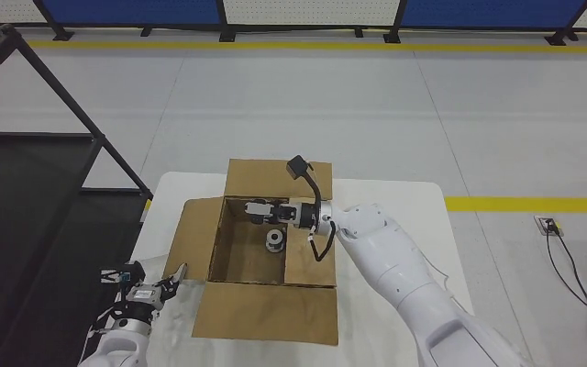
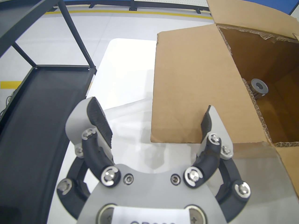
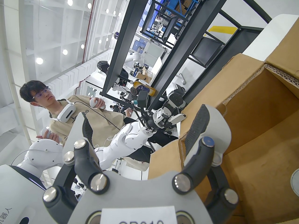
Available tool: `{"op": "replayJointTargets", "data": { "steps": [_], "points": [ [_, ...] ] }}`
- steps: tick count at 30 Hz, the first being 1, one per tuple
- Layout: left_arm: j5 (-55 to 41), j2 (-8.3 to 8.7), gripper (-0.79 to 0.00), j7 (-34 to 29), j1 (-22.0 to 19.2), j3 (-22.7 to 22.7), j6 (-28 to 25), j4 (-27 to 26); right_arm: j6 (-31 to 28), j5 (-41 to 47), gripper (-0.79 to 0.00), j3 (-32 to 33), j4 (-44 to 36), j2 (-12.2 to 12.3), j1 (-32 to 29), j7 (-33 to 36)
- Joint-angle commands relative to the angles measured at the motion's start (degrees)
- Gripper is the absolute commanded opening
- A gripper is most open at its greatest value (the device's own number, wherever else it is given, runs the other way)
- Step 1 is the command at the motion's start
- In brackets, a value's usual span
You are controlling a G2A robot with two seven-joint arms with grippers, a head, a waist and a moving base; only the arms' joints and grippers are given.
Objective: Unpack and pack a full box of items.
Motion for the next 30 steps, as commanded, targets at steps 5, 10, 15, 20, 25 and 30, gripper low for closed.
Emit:
{"op": "replayJointTargets", "data": {
  "steps": [5, 10, 15, 20, 25, 30],
  "points": [
    [0.08, -0.09, 0.000, -0.53, -0.19, -0.32, -0.16, 0.06, 0.17, -0.28, 0.000, 0.48, -0.23, 0.19, -0.07, 0.16],
    [-0.59, -0.17, 0.000, 0.35, 0.62, -1.02, -0.69, -1.29, 0.37, -0.45, 0.000, 0.80, -0.65, 0.27, 0.09, 0.36],
    [-0.75, -0.26, 0.000, 2.57, 3.02, -2.03, -1.16, -5.20, 0.36, -0.63, 0.000, 1.10, -1.63, 0.50, -0.12, 0.35],
    [-0.31, -0.42, 0.000, 5.11, 6.43, -3.11, -1.01, -10.62, -0.13, -0.93, 0.000, 1.66, -2.91, 1.12, -0.76, -0.14],
    [0.12, -0.57, 0.000, 7.03, 9.70, -4.08, -1.36, -15.99, -1.17, -1.10, 0.000, 2.93, -4.40, 2.32, -1.93, -1.17],
    [1.47, -0.68, 0.000, 8.47, 13.32, -4.01, -3.63, -22.56, -2.50, -1.79, 0.000, 4.74, -6.13, 3.99, -3.51, -2.50]
  ]
}}
